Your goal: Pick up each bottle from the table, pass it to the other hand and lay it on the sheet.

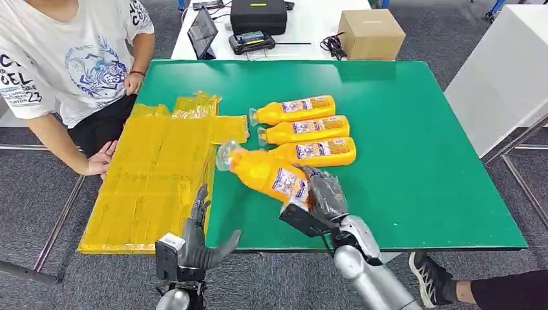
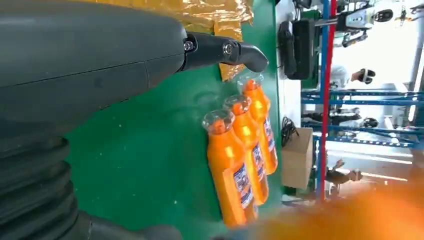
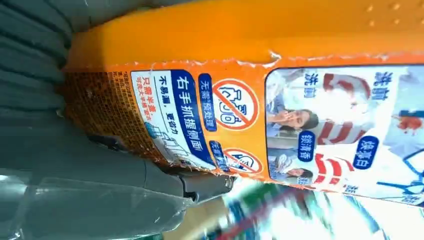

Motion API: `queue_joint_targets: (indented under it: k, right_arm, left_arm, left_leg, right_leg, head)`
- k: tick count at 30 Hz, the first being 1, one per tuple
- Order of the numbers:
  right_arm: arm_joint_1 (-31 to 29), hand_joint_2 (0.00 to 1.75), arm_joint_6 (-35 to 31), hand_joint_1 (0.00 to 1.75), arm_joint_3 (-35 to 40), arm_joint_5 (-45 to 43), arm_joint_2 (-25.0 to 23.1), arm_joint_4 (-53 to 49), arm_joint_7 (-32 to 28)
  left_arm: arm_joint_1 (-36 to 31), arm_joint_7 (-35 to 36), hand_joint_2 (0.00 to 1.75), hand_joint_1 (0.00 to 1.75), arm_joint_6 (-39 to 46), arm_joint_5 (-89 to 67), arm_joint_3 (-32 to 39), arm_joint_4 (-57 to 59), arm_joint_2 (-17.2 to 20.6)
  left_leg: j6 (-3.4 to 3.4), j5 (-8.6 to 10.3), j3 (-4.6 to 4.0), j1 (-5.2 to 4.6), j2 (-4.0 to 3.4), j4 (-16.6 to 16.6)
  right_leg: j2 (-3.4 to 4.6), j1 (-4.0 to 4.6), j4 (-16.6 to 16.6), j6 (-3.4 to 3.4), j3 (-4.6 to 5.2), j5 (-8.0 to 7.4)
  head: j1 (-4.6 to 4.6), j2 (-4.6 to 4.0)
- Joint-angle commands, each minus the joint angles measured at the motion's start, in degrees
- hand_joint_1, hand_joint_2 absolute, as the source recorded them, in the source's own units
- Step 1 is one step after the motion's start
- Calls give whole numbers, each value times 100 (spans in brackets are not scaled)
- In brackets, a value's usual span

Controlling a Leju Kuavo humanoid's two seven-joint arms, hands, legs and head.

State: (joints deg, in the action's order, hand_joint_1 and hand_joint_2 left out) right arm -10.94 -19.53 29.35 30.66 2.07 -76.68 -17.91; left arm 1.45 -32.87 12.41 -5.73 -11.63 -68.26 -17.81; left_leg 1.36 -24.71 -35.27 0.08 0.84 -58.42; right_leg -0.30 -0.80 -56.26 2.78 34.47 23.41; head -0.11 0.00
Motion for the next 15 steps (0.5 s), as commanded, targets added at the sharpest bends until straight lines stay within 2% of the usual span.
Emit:
queue_joint_targets:
  k: [1, 8, 11, 15]
  right_arm:
    - [1099, 175, -831, 175, -1351, -456, -1024, -1534, -995]
    - [1163, 175, -640, 175, -1602, -779, -1247, -739, -1435]
    - [1117, 175, -145, 175, -1387, -812, -1248, -207, -1548]
    - [1011, 175, 193, 175, -1107, -718, -1356, 544, -1678]
  left_arm:
    - [-66, 147, 175, 0, -174, 216, -205, -179, 120]
    - [-140, 410, 175, 0, -967, 872, -446, -294, 241]
    - [-140, 533, 175, 0, -1440, 1272, -582, -408, 309]
    - [-99, 633, 175, 0, -1933, 1619, -787, -659, 418]
  left_leg:
    - [-9, -11, 17, 4, 12, -1]
    - [-10, -10, 36, 4, -9, 7]
    - [-7, -6, 27, 4, -15, 9]
    - [-6, -6, 30, 7, -27, 11]
  right_leg:
    - [-16, 4, -3, -12, -19, 16]
    - [1, 5, 9, -15, -34, 8]
    - [7, 5, 10, -13, -24, 3]
    - [15, 8, 14, -12, -25, 1]
  head:
    - [-2, 0]
    - [0, 0]
    - [0, 0]
    - [0, 0]
